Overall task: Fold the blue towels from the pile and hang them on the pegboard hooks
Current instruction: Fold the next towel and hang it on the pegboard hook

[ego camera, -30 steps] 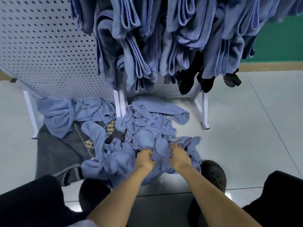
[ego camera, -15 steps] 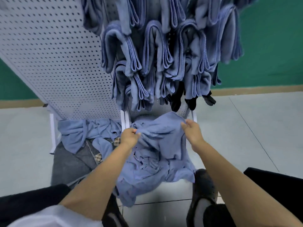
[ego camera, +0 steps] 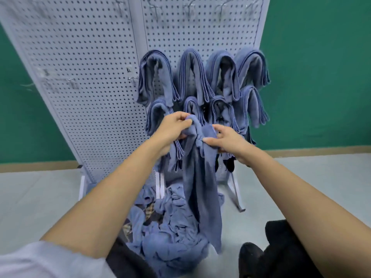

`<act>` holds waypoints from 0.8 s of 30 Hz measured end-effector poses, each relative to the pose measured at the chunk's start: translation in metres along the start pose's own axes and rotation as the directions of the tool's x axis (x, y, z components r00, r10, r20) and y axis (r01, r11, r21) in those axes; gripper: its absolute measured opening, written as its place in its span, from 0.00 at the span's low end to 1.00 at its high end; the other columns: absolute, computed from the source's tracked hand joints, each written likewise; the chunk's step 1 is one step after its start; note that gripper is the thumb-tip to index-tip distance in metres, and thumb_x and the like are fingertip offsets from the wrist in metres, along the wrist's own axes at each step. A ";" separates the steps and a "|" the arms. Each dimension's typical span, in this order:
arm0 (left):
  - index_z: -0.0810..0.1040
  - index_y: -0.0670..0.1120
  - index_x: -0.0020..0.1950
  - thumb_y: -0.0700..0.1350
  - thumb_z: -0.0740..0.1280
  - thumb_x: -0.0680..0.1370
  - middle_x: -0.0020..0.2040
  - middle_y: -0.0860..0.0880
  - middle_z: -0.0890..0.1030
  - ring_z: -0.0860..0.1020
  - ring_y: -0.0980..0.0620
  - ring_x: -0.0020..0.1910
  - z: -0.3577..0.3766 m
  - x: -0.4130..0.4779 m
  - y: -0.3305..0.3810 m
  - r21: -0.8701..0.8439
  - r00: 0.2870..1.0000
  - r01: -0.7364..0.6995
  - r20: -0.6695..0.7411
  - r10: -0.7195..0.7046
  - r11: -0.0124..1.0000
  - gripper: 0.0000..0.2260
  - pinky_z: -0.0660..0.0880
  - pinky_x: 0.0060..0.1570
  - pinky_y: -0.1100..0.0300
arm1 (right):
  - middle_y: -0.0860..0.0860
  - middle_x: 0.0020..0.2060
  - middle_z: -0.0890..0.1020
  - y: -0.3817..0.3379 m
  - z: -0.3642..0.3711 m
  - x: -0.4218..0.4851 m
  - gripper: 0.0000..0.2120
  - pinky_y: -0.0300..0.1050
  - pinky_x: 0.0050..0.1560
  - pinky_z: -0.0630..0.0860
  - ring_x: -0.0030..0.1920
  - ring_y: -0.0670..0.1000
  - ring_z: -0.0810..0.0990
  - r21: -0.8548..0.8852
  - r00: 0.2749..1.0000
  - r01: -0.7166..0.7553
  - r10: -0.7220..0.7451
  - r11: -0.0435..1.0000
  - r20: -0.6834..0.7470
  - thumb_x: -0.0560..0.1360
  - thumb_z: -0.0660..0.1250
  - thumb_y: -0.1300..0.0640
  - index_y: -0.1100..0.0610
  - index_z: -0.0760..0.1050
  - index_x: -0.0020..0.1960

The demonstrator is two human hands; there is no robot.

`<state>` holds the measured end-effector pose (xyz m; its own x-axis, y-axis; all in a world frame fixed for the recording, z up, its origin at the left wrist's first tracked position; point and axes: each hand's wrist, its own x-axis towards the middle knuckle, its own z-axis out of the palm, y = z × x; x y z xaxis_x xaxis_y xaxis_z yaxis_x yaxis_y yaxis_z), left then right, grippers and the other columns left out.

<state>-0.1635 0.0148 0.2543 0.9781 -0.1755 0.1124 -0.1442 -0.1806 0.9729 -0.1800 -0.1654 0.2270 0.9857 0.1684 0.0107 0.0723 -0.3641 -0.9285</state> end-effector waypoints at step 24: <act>0.77 0.40 0.49 0.40 0.67 0.78 0.33 0.48 0.80 0.78 0.54 0.32 0.019 -0.007 -0.045 -0.322 0.943 0.323 0.185 -0.276 0.890 0.04 0.77 0.44 0.57 | 0.55 0.46 0.79 0.005 -0.005 0.005 0.12 0.45 0.56 0.78 0.44 0.48 0.78 0.363 0.989 -0.021 0.072 0.932 -0.129 0.78 0.65 0.52 0.60 0.74 0.55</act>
<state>-0.1671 0.0057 0.2057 0.9345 -0.2946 -0.1995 0.2362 0.0943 0.9671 -0.1745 -0.1708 0.2242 0.9997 0.0225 -0.0088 -0.0086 -0.0105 -0.9999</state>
